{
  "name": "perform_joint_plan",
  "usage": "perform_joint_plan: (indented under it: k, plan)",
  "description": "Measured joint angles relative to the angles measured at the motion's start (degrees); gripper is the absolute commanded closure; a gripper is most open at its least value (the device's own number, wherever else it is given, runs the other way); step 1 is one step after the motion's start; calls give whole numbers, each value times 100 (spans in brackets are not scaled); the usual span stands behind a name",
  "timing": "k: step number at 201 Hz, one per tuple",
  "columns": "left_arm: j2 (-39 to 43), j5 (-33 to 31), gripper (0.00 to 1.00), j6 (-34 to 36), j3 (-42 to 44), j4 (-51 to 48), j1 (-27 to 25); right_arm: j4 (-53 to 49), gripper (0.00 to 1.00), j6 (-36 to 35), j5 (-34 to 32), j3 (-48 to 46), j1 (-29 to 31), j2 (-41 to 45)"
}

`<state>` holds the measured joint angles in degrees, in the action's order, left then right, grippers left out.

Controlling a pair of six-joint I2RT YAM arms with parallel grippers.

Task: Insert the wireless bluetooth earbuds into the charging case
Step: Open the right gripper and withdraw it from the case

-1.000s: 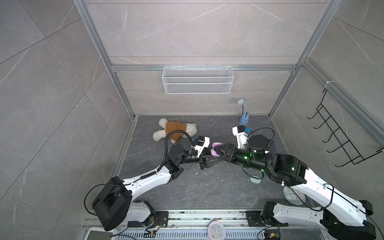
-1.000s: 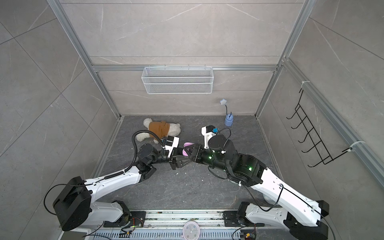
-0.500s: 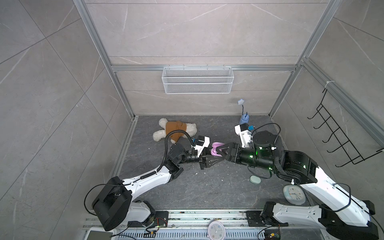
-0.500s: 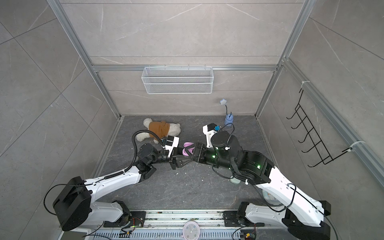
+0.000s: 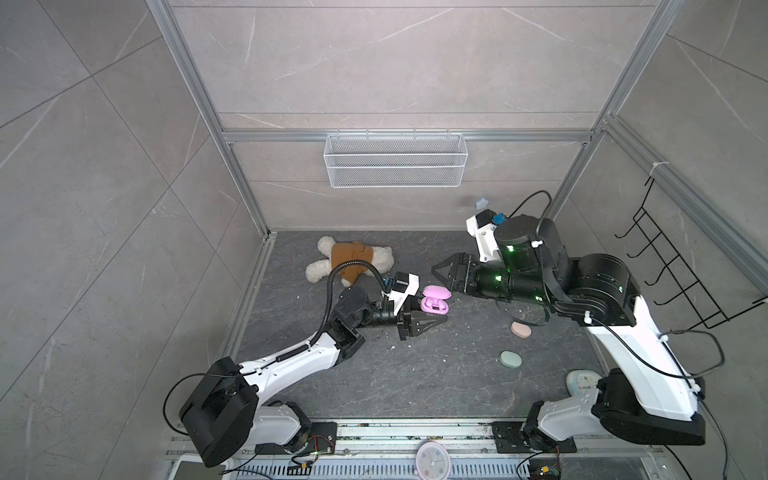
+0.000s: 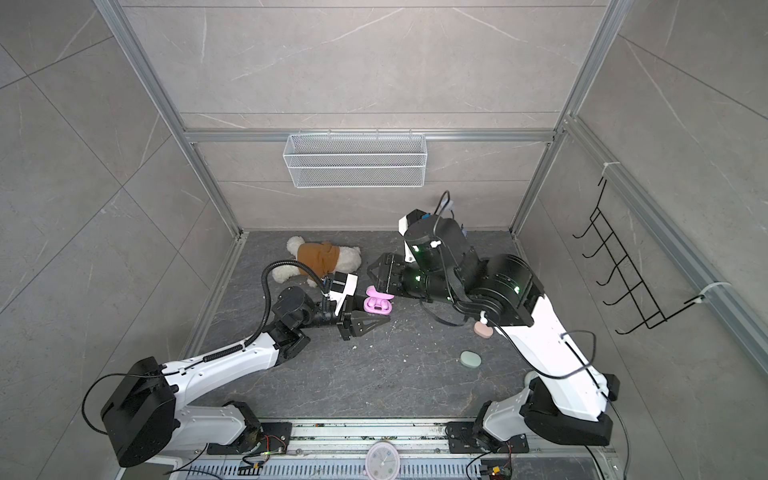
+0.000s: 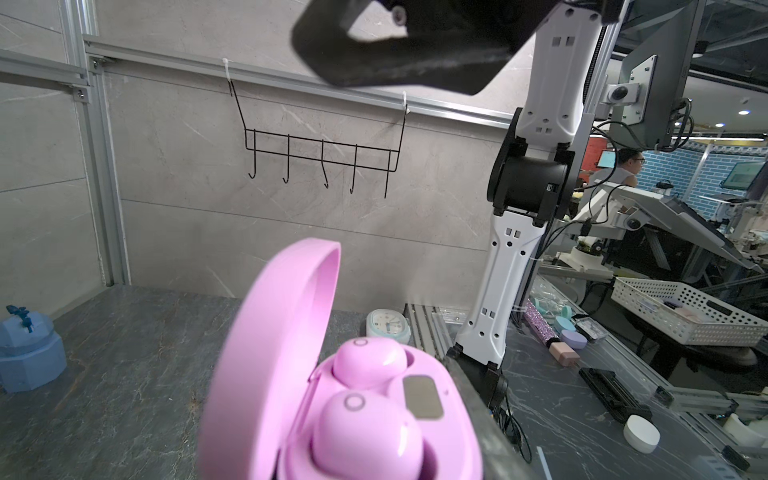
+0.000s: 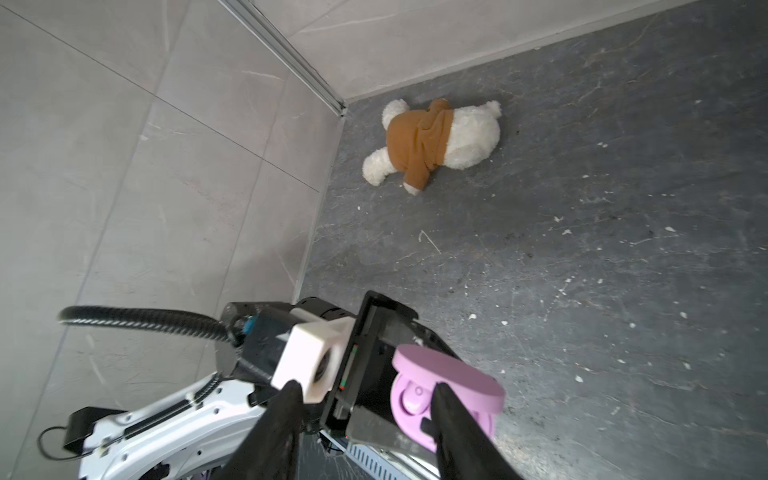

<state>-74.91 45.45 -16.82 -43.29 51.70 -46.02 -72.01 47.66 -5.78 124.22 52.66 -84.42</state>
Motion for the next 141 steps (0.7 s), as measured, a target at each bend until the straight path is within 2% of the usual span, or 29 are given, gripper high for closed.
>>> perform_joint_plan:
  k: [30,74,141]
  plan:
    - [66,9,68,26,0,-17,-2,-313,59,-122,109,-149,-334,-199]
    - [118,15,68,70,0,-37,-2,-348,68,-116,439,-476,-378,-146]
    - [118,20,68,168,0,-184,-9,-131,69,79,693,-1215,-2,365]
